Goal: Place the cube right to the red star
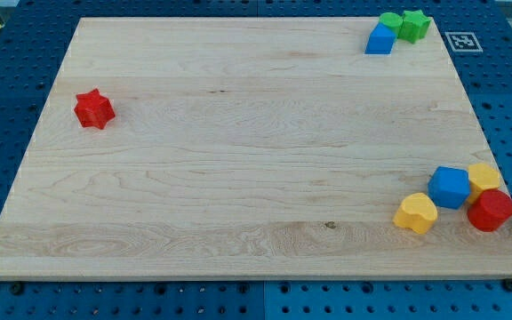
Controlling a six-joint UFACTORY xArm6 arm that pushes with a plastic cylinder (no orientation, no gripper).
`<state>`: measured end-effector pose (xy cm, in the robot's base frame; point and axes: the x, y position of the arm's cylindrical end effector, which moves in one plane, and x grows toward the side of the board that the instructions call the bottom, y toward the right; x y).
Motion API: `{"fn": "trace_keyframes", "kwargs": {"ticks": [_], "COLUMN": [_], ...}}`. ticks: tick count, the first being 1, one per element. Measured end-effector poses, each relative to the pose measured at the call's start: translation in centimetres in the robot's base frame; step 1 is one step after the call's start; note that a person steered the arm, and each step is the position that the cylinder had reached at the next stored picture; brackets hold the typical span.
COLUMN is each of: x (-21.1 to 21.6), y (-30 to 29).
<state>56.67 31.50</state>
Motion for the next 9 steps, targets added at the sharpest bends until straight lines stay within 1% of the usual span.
{"fn": "trace_keyframes", "kwargs": {"ticks": [2, 3, 5, 6, 7, 8, 9], "x": [-0.6, -1.9, -2.3, -3.5, -5.4, -6.8, -8.2], "y": [-1.0, -3.7, -8.9, -11.6, -12.3, -15.0, -19.0]}}
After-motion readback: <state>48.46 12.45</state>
